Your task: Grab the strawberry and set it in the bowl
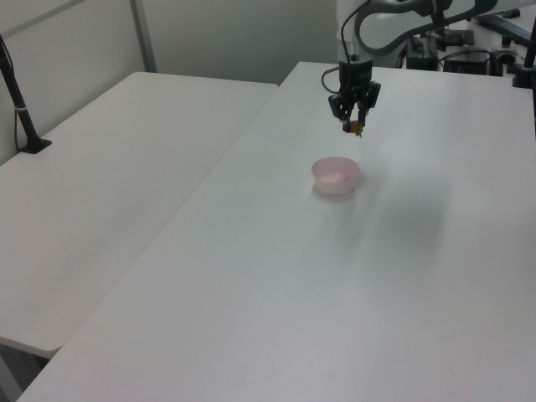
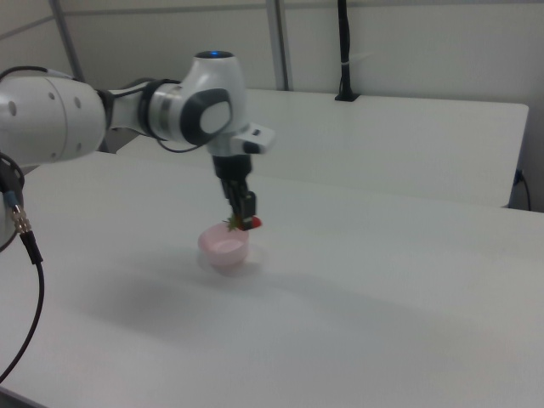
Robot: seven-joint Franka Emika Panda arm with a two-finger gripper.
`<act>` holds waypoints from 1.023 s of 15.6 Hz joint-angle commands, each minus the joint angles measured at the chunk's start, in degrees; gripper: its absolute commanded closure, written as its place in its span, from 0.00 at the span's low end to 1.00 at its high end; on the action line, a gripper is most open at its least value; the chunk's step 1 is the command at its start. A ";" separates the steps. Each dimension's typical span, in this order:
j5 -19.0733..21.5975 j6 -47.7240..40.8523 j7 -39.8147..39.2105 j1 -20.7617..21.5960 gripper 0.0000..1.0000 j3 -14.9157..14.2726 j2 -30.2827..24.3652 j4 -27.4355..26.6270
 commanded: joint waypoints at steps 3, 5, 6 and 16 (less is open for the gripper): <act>-0.08 -0.71 0.12 5.37 0.07 -0.13 0.02 -1.33; -0.43 -2.20 -0.50 5.46 0.00 -0.13 -0.76 -1.07; -0.78 -2.91 -1.63 5.55 0.00 -0.13 -1.72 -1.07; -2.54 -17.76 -11.48 9.41 0.00 -0.13 -16.76 -1.59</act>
